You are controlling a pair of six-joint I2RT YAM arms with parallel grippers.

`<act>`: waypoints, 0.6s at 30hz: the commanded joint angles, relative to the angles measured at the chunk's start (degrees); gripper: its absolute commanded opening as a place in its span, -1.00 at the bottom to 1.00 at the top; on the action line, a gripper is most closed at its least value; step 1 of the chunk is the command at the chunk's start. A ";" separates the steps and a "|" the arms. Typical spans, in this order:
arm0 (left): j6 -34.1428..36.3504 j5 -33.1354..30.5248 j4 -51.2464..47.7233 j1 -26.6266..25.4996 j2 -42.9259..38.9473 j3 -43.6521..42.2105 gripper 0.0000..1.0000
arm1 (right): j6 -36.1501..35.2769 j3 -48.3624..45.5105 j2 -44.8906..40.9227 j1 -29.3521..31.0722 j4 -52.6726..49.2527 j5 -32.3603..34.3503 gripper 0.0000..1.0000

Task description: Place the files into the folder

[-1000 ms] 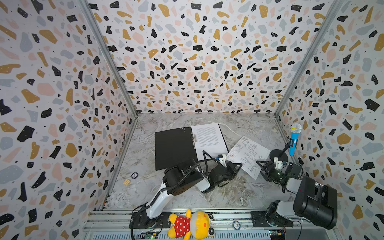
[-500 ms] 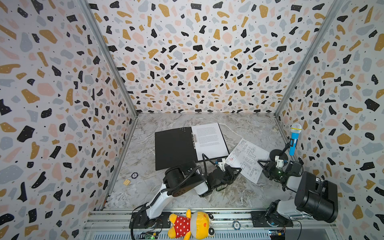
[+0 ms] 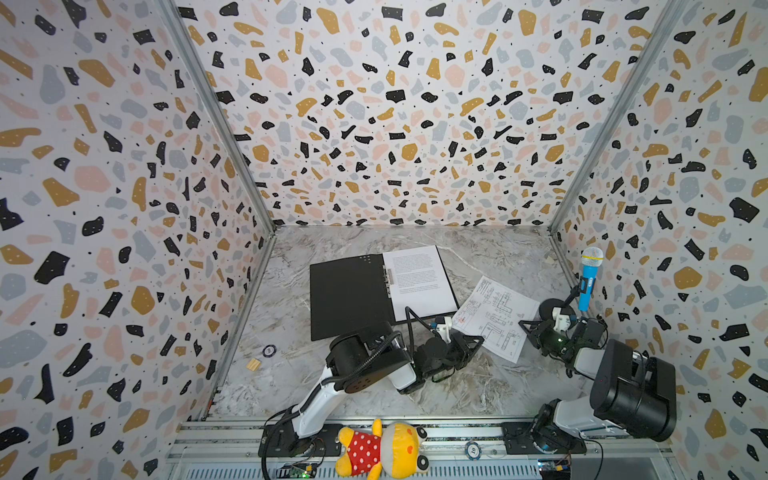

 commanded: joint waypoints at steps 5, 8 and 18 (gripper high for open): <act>1.37 0.67 2.58 0.10 -2.81 -1.63 0.06 | -2.33 3.19 -3.60 1.14 -5.01 2.65 -0.96; 1.84 1.68 2.70 0.87 -3.75 -2.12 0.26 | -3.03 4.77 -5.04 2.43 -6.93 3.38 -0.99; 10.76 3.80 -8.62 4.06 -13.84 -6.84 1.00 | -6.64 15.41 -8.86 12.46 -15.49 10.46 -1.00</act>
